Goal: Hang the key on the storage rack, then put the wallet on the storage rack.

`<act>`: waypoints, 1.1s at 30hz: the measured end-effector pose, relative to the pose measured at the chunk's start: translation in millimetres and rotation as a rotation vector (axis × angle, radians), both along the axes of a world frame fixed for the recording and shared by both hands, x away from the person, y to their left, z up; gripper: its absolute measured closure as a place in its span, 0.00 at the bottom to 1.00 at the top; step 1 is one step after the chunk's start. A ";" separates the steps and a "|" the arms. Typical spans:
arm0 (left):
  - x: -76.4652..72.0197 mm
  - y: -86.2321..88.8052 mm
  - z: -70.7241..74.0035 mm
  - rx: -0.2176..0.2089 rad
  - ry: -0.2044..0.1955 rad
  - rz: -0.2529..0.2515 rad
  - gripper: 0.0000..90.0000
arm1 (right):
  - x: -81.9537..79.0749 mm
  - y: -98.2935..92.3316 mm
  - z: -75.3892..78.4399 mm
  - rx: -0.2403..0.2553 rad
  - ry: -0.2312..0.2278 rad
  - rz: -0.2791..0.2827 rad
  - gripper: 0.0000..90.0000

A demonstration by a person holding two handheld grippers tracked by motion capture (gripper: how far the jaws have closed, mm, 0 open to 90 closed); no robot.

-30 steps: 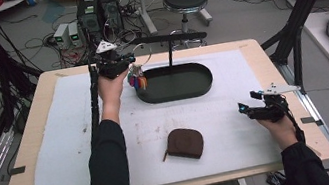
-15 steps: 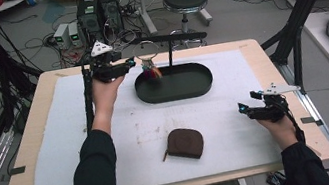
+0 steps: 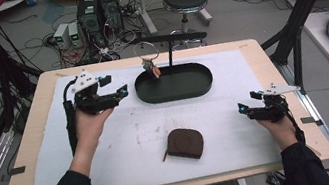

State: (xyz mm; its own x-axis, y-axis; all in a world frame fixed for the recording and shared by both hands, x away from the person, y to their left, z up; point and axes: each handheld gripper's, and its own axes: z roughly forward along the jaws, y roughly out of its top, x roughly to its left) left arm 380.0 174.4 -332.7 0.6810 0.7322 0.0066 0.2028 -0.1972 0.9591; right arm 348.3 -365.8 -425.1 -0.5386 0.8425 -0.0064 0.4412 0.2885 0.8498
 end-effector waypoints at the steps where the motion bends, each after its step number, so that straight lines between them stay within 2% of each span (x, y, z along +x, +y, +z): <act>1: -5.8 4.4 -3.7 -0.001 0.003 0.003 0.32 | 0.0 0.1 0.0 0.000 -0.001 -0.001 0.30; 8: -32.2 28.5 -29.5 -0.018 0.024 0.013 0.28 | -1.6 1.0 1.1 -0.003 -0.012 0.001 0.30; 18: -67.2 43.3 -69.2 0.023 0.047 0.065 0.28 | -4.0 1.5 2.3 -0.003 -0.020 0.006 0.30; 21: -68.5 42.1 -71.7 0.019 0.051 0.071 0.28 | -4.8 2.0 2.9 0.001 -0.027 0.009 0.30; 26: -66.9 40.6 -71.2 0.012 0.017 0.070 0.28 | -6.2 3.4 4.1 0.009 -0.033 0.019 0.30; 33: -65.6 47.5 -72.7 0.004 0.015 0.081 0.28 | -9.7 14.5 7.1 0.016 -0.040 0.057 0.30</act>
State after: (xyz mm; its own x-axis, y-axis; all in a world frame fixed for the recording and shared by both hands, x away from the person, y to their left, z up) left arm 314.5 221.9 -405.4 0.6198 0.7847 -0.0003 0.2328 -0.1836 0.9550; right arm 338.6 -351.3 -418.0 -0.5850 0.8109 -0.0152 0.3903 0.2979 0.8711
